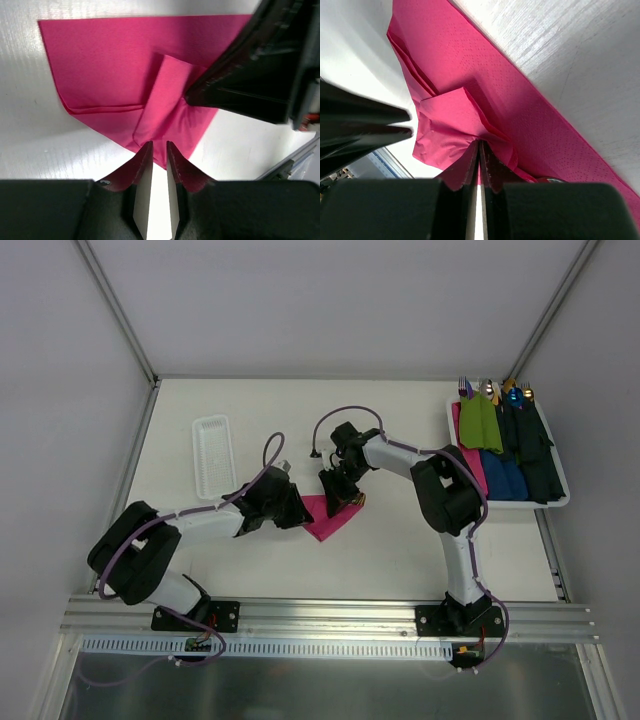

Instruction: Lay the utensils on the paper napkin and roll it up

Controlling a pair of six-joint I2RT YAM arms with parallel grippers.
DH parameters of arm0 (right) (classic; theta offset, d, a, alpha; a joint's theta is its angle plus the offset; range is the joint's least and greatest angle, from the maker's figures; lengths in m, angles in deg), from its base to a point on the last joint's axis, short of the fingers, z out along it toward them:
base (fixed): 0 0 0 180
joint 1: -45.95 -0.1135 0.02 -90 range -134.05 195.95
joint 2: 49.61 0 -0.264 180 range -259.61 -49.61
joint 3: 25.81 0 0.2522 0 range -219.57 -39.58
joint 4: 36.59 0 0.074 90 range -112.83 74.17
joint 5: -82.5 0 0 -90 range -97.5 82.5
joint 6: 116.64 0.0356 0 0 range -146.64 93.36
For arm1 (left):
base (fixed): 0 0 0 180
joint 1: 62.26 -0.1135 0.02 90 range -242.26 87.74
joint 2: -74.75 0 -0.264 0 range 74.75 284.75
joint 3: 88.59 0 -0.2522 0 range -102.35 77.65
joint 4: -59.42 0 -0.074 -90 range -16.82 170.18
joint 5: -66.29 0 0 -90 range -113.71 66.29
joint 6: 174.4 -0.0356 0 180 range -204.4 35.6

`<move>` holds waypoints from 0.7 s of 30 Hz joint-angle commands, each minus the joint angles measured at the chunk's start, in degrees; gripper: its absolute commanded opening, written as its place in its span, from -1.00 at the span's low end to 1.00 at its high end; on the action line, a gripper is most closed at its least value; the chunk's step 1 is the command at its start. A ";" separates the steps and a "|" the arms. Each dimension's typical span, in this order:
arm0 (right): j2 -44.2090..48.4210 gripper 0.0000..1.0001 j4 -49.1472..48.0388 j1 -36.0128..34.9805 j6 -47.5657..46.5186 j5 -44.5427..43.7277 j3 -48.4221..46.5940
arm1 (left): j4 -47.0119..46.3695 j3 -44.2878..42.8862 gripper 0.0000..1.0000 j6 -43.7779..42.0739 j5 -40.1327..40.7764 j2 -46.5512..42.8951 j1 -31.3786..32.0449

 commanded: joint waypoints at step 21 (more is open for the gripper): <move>-6.22 -0.86 5.75 -2.02 -1.24 -4.24 -6.95 | 0.32 10.34 -0.63 10.12 14.46 -10.04 0.48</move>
